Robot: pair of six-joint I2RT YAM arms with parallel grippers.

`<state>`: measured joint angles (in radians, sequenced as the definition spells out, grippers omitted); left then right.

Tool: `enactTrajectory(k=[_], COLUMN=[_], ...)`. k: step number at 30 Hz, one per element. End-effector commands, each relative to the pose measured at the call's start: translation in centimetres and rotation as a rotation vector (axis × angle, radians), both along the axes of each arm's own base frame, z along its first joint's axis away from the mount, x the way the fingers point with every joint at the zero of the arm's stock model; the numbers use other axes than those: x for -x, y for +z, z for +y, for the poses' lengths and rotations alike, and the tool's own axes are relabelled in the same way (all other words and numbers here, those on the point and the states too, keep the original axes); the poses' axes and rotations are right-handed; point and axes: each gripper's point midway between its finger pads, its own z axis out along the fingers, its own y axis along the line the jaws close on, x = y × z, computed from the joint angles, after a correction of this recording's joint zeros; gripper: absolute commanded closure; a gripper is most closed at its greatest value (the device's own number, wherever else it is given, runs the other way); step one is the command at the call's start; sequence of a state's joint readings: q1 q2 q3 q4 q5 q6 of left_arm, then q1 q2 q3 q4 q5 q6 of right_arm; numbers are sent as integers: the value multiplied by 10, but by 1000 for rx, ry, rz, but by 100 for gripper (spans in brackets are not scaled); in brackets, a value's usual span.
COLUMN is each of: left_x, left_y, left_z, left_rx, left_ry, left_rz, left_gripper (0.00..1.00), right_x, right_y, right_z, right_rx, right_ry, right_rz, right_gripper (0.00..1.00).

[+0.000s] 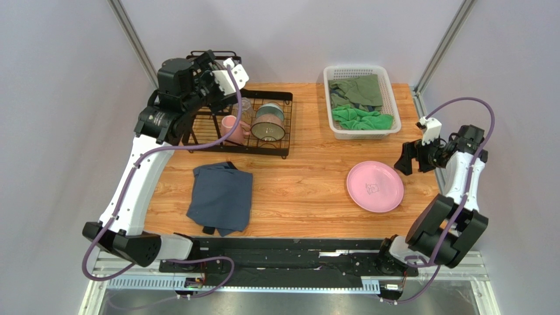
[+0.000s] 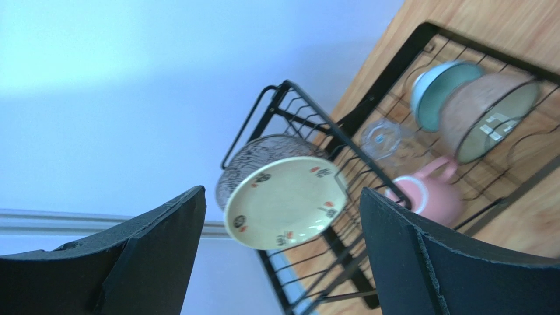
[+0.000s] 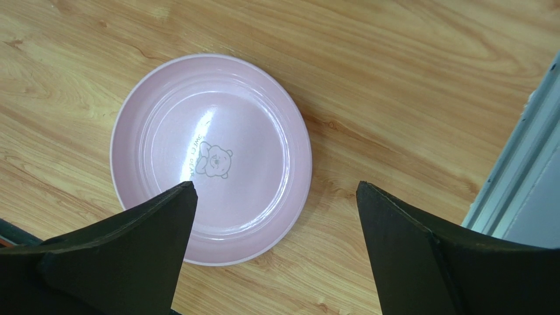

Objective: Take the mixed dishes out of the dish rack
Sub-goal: Place the plate at the center of the board.

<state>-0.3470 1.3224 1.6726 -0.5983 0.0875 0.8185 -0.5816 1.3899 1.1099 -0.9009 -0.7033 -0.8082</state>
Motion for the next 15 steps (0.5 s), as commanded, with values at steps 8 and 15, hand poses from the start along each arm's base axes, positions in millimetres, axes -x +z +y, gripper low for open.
enactTrajectory(k=[8,15], left_x=[-53,-73], left_y=[1,-19], left_z=[23,30], left_rx=[-508,-723], left_ry=[-172,-271], left_rz=[-95,-28], left_gripper=[5,5], right_x=[-1,-6], right_y=[53,52], right_z=[33,33], right_rx=[81,89], right_ry=[83,99], right_rz=[-131,-157], right_gripper=[3,3])
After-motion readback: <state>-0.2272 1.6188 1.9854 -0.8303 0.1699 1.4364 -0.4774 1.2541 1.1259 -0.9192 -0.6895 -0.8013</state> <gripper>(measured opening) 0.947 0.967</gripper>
